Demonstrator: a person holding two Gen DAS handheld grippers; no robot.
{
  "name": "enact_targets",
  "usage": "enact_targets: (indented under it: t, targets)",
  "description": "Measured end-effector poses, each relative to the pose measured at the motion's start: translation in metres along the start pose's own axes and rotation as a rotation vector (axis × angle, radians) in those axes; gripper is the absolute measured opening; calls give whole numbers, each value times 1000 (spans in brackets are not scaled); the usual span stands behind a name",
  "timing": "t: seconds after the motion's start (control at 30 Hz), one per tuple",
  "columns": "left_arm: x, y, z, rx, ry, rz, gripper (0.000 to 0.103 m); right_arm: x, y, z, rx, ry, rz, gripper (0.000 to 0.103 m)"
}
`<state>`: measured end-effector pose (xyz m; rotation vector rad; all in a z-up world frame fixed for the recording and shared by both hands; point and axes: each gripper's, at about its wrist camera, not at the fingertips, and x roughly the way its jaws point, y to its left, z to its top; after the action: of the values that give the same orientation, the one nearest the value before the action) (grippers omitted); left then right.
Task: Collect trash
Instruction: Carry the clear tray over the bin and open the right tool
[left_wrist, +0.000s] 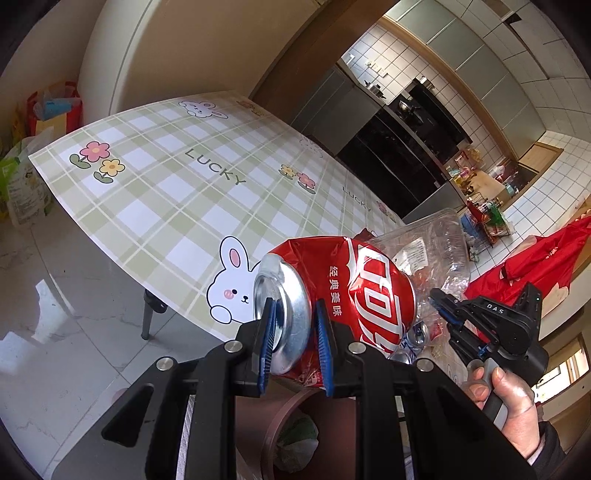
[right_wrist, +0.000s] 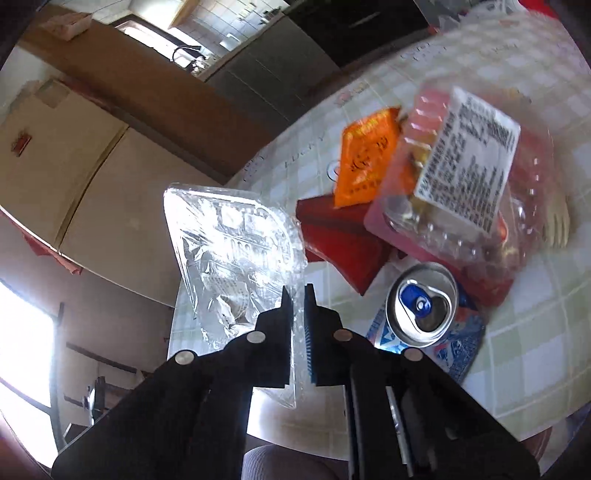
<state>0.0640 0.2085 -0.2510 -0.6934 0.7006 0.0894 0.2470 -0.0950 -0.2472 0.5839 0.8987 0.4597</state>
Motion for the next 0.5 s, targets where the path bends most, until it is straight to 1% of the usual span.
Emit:
enact_targets:
  t: [0.1,0.17,0.33,0.43,0.5]
  targets:
    - [-7,-2,2,7,-16,4,21,-16,17,2,-88,-41,4,10]
    - [-12,-3,5,10,-25,5,21,-34,19,2,-126,-69,7,10]
    - [-29,-12,9,38,-53,5,21,-95,21,4,-254,-136,-1,10]
    - [-40,-22,10,57,-67,1,21,-134,25,-4,-359,-130,-21,10]
    - [-47,-31,10,73,-75,-5,21,-160,16,-8,-386,-132,-44,10]
